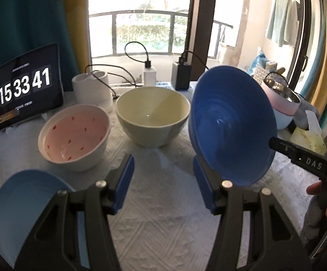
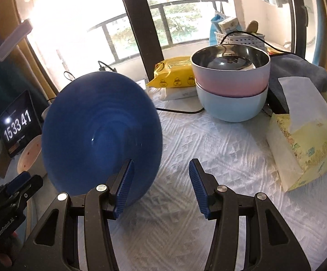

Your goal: Organize plates and bowls

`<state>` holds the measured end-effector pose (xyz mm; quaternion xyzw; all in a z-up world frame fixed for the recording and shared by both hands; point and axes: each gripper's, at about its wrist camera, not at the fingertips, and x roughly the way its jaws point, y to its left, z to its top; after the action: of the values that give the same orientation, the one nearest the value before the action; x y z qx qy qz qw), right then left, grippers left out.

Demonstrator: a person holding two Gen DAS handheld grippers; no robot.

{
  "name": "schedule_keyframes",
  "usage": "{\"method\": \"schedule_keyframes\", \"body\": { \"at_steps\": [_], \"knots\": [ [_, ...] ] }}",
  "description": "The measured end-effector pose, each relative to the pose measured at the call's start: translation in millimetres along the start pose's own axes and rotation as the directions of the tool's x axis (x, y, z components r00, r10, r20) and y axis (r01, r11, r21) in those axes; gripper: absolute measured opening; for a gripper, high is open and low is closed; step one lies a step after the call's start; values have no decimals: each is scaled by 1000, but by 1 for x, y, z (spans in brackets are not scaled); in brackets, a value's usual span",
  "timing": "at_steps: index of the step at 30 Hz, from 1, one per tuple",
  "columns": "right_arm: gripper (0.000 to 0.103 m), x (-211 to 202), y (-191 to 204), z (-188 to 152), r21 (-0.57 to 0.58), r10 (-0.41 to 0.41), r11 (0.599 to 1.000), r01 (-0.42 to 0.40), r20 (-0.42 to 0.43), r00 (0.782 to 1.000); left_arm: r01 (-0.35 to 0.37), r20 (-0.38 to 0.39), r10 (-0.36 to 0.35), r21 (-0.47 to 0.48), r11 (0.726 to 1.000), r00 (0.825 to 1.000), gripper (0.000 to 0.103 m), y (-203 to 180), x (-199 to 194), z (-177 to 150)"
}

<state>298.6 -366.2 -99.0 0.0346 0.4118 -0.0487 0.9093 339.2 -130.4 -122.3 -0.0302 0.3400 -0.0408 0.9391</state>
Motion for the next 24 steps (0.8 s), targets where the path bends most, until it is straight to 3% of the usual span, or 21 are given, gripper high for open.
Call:
{"method": "schedule_keyframes", "body": {
  "at_steps": [8, 17, 21, 24],
  "knots": [
    [53, 14, -3, 1, 2, 10, 1000, -10, -9, 1000, 20, 9, -20, 4, 1000, 1000, 56, -4, 12, 10],
    [53, 24, -10, -1, 18, 25, 1000, -25, -18, 1000, 56, 84, -48, -103, 993, 995, 56, 4, -6, 10],
    [53, 29, -8, -2, 11, 35, 999, -35, -29, 999, 70, 77, -65, -74, 995, 995, 59, -3, 0, 13],
    [43, 33, -5, -4, -2, 50, 999, -50, -43, 998, 77, 70, -73, -58, 995, 995, 62, -9, 4, 13]
  ]
}}
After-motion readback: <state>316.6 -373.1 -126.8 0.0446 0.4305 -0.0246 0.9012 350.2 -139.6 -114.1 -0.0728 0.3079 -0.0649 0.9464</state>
